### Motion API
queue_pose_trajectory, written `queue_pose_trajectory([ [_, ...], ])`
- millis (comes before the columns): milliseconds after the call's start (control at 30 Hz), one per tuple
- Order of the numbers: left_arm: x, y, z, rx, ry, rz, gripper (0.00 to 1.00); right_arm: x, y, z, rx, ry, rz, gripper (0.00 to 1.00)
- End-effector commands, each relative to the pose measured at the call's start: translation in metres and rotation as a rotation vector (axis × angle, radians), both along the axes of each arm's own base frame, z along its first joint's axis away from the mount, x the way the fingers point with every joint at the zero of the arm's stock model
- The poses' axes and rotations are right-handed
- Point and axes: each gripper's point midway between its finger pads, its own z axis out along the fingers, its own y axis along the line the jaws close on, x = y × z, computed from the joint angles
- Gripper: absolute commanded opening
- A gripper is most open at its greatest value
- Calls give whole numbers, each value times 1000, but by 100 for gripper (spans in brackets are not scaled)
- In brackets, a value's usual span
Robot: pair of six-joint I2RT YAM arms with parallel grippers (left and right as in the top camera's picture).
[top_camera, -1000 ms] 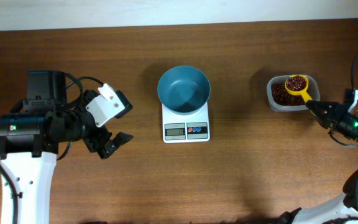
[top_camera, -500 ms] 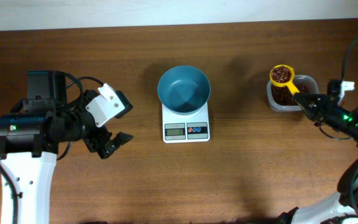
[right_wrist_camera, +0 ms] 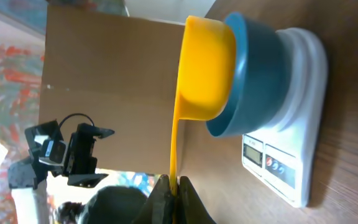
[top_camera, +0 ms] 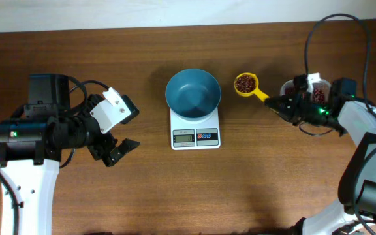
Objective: Scoop item into bowl and weigh 50g on scale
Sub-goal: 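Carry the bean-filled scoop with the right gripper over the teal bowl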
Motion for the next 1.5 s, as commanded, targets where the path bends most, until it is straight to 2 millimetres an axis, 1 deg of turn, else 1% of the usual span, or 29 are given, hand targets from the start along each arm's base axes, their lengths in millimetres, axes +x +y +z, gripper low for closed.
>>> queue_pose_trajectory([
  [0,0,-1,4,-12,-15,-12,99,6,23,20,29,-73,77,4],
  [133,0,-1,4,-12,-15,-12,99,5,47,28,22,-106,147,4],
  [233,0,-1,4,-12,-15,-12,99,1,66,30,18,-135,203,4],
  [367,0,-1,4,-12,-15,-12,99,0,77,30,10,-161,234,4],
  [700,0,-1,4,-12,-15,-12,99,2,77,28,-11,-190,232,4],
  [800,0,-1,4,-12,-15,-12,99,7,78,30,-25,-258,236,4],
  [867,0,-1,4,-12,-15,-12,99,7,83,31,-29,-287,251,4],
  [1033,0,-1,4,-12,-15,-12,99,3,99,26,-50,-289,288,4],
  [1100,0,-1,4,-12,-15,-12,99,3,100,26,-53,-290,289,4],
  [1167,0,-1,4,-12,-15,-12,99,8,98,14,-112,-209,263,4],
  [1233,0,-1,4,-12,-15,-12,99,10,97,10,-133,-194,254,4],
  [1367,0,-1,4,-12,-15,-12,99,14,97,12,-137,-220,250,4],
  [1467,0,-1,4,-12,-15,-12,99,15,101,13,-135,-227,257,4],
])
